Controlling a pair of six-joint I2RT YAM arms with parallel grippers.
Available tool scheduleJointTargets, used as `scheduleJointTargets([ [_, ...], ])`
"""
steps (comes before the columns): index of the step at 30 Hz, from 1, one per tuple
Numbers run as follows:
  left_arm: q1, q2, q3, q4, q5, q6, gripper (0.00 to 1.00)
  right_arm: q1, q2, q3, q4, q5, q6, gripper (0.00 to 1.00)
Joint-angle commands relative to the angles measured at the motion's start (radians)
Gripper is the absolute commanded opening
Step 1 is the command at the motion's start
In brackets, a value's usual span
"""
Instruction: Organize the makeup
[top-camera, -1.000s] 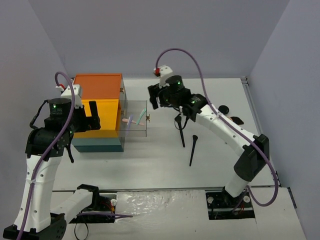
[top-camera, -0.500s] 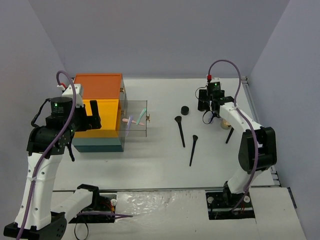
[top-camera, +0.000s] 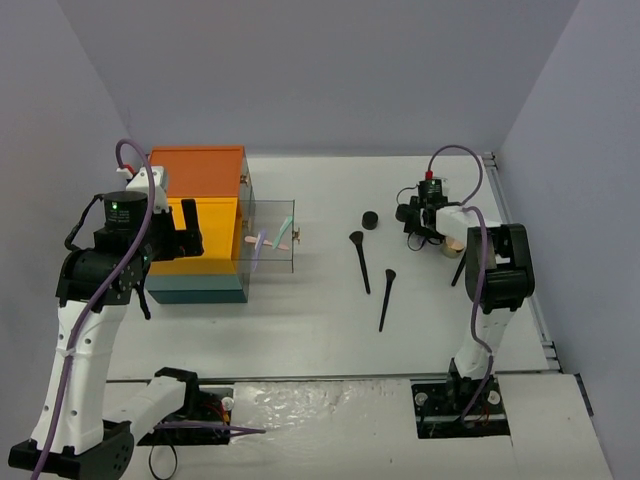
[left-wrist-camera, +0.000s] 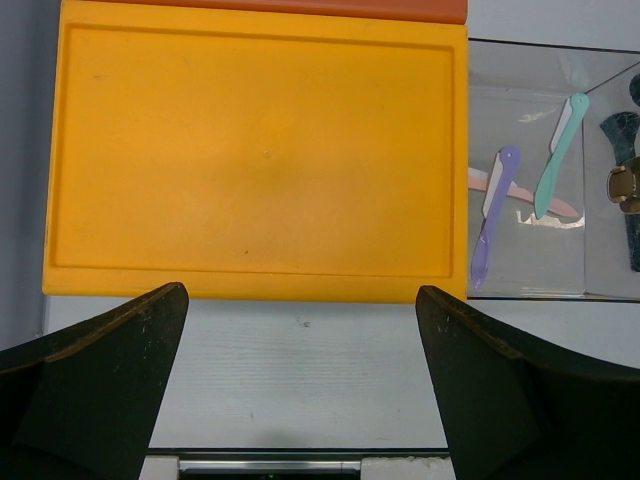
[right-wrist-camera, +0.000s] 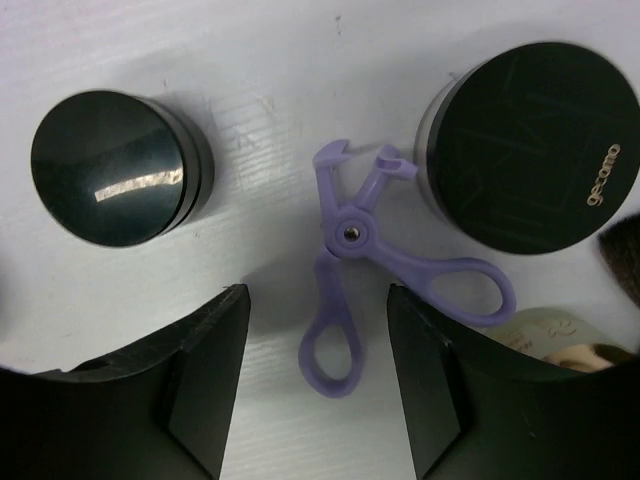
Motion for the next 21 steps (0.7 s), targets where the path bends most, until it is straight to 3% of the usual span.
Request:
scheduleJointTargets([
  [1, -0.006, 0.01, 0.055, 0.034, -0.013, 0.003, 0.97, -0.014, 0.034, 0.002, 0.077, -0.003, 0.012, 0.49],
  [7, -0.006, 0.013, 0.058, 0.031, -0.015, 0.001, 0.97, -0.014, 0.024, -0.023, 0.098, -0.001, 0.007, 0.25],
  [11, -0.006, 0.011, 0.062, 0.033, -0.016, 0.004, 0.97, -0.006, -0.067, -0.053, 0.094, 0.012, -0.014, 0.09],
  [17, -0.006, 0.021, 0.073, 0.039, -0.014, 0.007, 0.97, 0.069, -0.284, -0.021, 0.03, 0.019, -0.08, 0.0],
  [21, -0.006, 0.027, 0.081, 0.046, -0.007, 0.005, 0.97, 0.217, -0.41, 0.093, -0.038, -0.031, -0.145, 0.0],
])
